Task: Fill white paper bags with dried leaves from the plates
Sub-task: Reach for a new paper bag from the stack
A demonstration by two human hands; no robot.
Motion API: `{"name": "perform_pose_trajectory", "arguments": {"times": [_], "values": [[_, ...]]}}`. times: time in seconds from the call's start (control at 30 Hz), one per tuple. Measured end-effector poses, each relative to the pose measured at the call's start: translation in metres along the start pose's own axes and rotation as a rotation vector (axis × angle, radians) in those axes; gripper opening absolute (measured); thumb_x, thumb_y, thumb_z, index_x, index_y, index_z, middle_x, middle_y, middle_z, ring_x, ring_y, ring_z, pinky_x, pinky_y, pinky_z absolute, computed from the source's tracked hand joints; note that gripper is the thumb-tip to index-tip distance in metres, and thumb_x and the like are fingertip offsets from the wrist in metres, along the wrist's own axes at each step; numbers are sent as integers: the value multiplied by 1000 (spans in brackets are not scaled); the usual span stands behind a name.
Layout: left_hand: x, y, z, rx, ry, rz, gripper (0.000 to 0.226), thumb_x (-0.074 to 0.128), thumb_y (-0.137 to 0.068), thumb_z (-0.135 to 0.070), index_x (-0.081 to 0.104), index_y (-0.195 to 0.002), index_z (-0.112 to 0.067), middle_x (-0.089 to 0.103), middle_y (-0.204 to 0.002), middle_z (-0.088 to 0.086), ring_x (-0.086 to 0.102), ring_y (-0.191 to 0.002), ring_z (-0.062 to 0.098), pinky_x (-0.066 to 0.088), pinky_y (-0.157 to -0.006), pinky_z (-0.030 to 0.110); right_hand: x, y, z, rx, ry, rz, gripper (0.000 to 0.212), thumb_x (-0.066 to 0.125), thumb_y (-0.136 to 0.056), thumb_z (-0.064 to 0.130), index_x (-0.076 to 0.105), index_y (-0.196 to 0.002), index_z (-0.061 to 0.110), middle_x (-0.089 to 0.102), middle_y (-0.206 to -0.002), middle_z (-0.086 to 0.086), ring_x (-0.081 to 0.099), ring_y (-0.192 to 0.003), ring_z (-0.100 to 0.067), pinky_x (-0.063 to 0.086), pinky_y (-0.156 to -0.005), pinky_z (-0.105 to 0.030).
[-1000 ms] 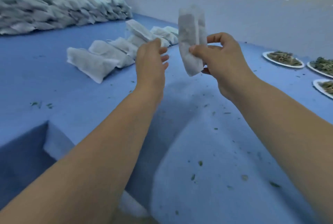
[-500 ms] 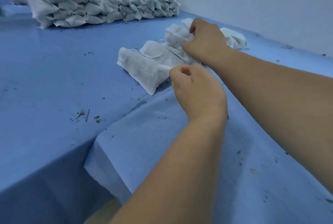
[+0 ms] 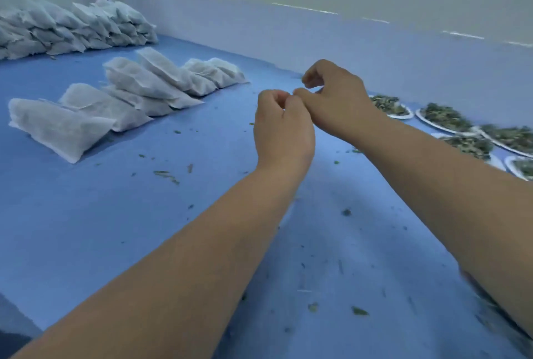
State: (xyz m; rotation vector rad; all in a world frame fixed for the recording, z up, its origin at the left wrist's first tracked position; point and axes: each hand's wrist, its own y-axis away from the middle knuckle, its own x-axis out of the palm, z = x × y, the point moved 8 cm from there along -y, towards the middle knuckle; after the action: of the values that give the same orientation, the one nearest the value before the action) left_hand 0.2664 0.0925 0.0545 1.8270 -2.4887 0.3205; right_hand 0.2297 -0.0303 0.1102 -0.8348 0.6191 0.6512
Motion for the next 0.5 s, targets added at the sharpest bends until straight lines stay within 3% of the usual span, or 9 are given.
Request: {"name": "perform_pose_trajectory", "arguments": {"times": [0.13,0.23,0.33,0.4,0.5], "values": [[99,49,2,19,-34,195,9,44,-93,-22,51,-94,-27,60,-92,-7,57,-75,4,43,-61,23,-91,43,-92,137,103,-44,23,63,-86,34,62,-107,25,62,-101,16,60,-94,-8,42,-69,-20],[155,73,13,-23,-57,303,10,41,-93,-21,51,-94,-24,58,-89,-4,55,-78,18,46,-72,36,-143,74,-156,240,168,-43,21,62,-87,32,60,-107,25,63,-105,10,62,-90,-11,43,-67,-22],[188,75,28,-66,-114,337,11,38,-93,-20,50,-91,-21,57,-88,-1,50,-77,23,44,-70,40,-165,88,-204,312,198,-16,23,63,-91,34,59,-112,25,61,-99,13,59,-88,-7,42,-63,-21],[198,62,39,-73,-165,310,13,37,-93,-20,49,-91,-20,56,-86,-1,49,-75,22,41,-66,38,-164,79,-220,308,218,4,23,63,-91,33,59,-113,25,62,-100,12,61,-93,-15,45,-67,-25],[212,29,47,-33,-267,274,17,35,-96,-19,52,-97,-18,55,-87,-3,49,-73,18,41,-63,34,-151,43,-231,250,298,25,23,63,-91,26,66,-114,24,66,-118,4,62,-107,-20,49,-86,-31]]}}
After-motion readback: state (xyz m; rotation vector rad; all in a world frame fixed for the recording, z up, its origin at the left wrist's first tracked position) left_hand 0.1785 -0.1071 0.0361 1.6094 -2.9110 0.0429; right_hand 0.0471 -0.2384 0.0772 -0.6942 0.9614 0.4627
